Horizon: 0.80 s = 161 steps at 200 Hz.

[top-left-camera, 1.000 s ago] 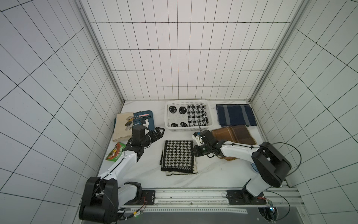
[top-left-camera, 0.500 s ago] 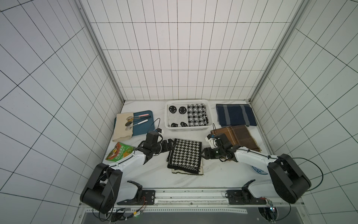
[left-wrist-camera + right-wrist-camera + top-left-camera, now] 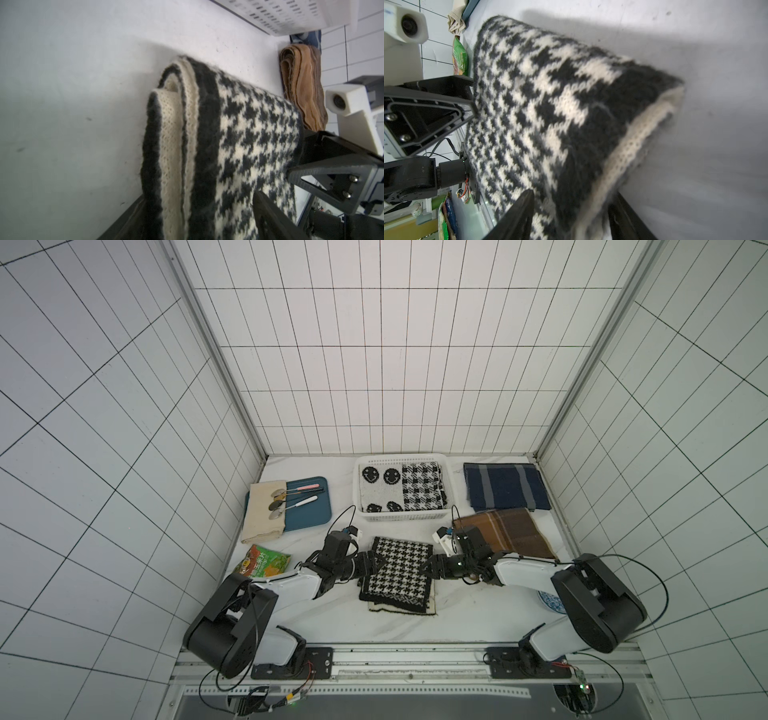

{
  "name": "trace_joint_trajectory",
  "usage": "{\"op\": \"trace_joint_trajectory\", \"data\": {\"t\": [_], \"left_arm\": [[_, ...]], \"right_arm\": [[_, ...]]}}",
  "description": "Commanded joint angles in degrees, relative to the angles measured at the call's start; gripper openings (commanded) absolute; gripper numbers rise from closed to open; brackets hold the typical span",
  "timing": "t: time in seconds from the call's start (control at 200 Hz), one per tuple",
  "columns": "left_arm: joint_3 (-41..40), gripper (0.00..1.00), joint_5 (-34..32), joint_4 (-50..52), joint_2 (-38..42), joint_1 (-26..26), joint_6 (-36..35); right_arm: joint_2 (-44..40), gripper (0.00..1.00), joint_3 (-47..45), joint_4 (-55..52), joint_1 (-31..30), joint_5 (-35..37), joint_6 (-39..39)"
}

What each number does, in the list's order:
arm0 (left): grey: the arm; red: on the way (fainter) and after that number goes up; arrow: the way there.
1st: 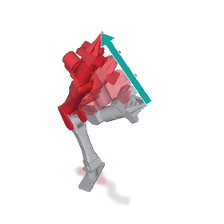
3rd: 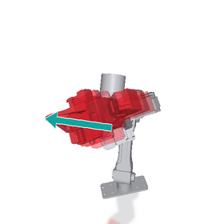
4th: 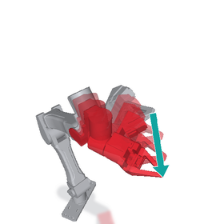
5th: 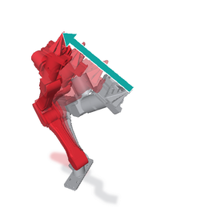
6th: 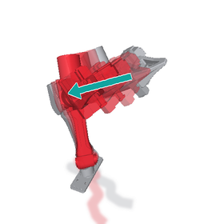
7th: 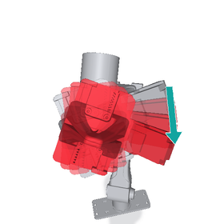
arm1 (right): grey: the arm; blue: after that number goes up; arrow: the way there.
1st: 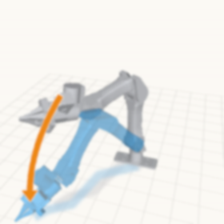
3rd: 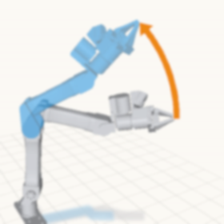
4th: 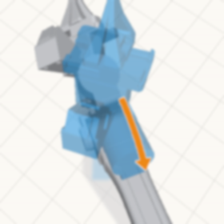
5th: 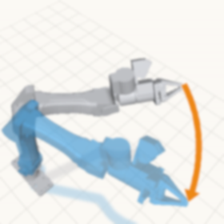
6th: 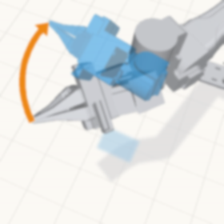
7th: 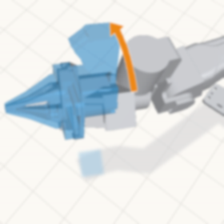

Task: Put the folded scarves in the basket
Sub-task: Move the scarf to the center of the board, then pick up the scarf at the center of the board.

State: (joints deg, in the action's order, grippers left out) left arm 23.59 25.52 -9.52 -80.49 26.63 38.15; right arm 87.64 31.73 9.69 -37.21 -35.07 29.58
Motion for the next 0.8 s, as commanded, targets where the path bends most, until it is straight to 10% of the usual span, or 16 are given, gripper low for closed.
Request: {"op": "trace_joint_trajectory", "data": {"t": [0.0, 0.255, 0.585, 0.8], "left_arm": [[-2.89, 0.65, 2.27, 1.97, -3.78, 1.54, 1.1], [-1.67, 0.0, 5.31, 2.16, -1.44, 2.09, 0.38], [15.12, 0.0, -4.87, 18.41, 14.82, 6.04, 0.91], [31.83, 0.0, -7.14, 18.82, 6.75, 0.45, 1.26]], "right_arm": [[3.43, 0.55, 0.41, 0.0, -1.21, -1.04, 1.17], [4.84, 0.08, 3.07, -0.21, -2.3, -3.56, 0.18], [-8.69, 0.02, 18.15, -25.51, -1.78, 3.36, -8.35], [-0.62, 0.03, 39.26, -38.03, 3.89, 2.42, -14.28]]}}
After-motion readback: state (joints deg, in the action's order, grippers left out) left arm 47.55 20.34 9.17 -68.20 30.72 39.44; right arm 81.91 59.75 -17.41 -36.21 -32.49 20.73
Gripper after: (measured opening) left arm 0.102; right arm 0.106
